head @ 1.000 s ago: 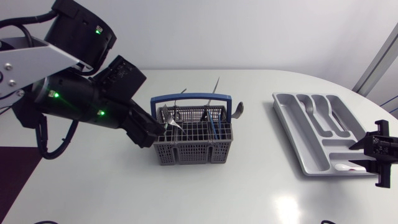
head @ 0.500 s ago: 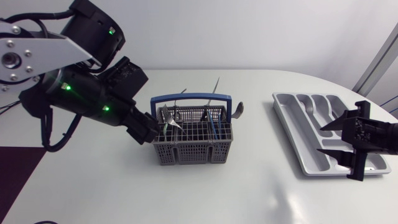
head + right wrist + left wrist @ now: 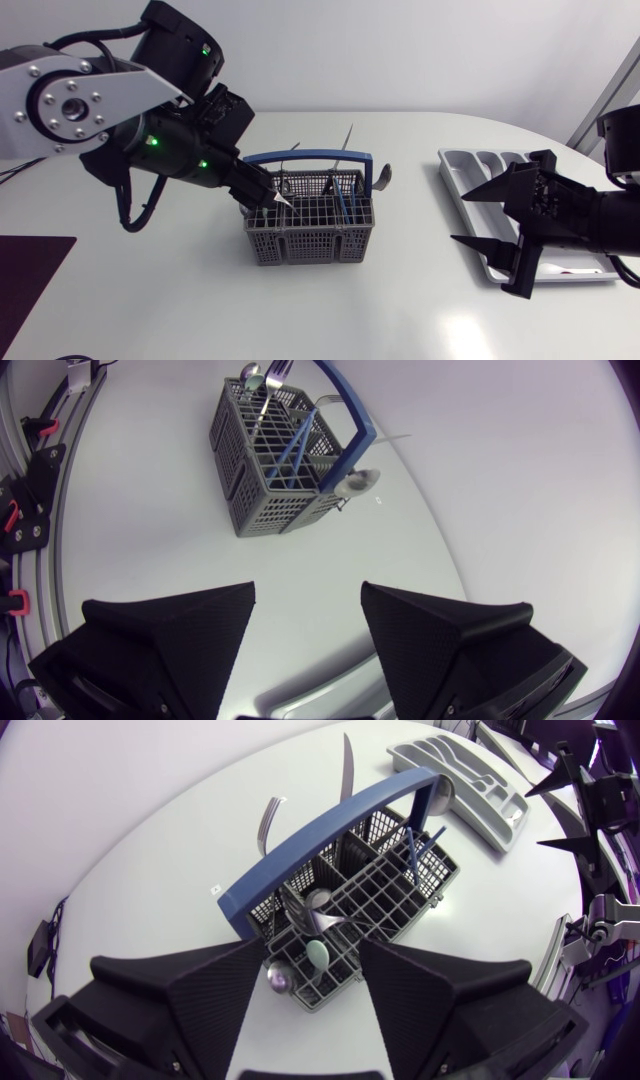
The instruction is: Sort the cutlery from the basket into the organizer compartments.
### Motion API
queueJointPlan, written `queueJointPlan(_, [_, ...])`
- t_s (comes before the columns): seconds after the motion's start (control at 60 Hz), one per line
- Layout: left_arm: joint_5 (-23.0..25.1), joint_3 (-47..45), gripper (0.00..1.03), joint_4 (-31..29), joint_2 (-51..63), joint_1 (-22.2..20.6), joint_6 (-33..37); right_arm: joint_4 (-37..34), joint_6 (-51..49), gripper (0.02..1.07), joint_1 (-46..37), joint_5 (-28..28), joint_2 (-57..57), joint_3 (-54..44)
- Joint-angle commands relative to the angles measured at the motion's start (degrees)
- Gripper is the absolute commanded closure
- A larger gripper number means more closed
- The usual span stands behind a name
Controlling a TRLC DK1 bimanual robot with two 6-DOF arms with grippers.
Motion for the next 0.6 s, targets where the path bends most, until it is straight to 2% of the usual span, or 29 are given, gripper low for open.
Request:
queueJointPlan(0.0, [-0.69, -2.48, 0.43, 1.71, 0.95, -0.23, -1.78, 0.81, 3.78, 0.30, 1.57, 0.54, -0.21, -1.30])
queueJointPlan(0.267, [-2.62, -3.79, 0.47, 6.19, 2.97, 0.47, -3.10, 1.51, 8.09, 0.30, 7.19, 1.94, -1.44, -2.00])
queueJointPlan(0.4, [-2.62, -3.79, 0.56, 8.66, 3.59, 0.74, -3.89, 1.60, 8.88, 0.30, 8.33, 2.12, -1.88, -2.44])
queueJointPlan(0.583, [-2.62, -3.79, 0.61, 10.33, 5.35, 0.12, -4.77, 1.60, 8.97, 0.30, 8.95, 2.03, -2.67, -3.05])
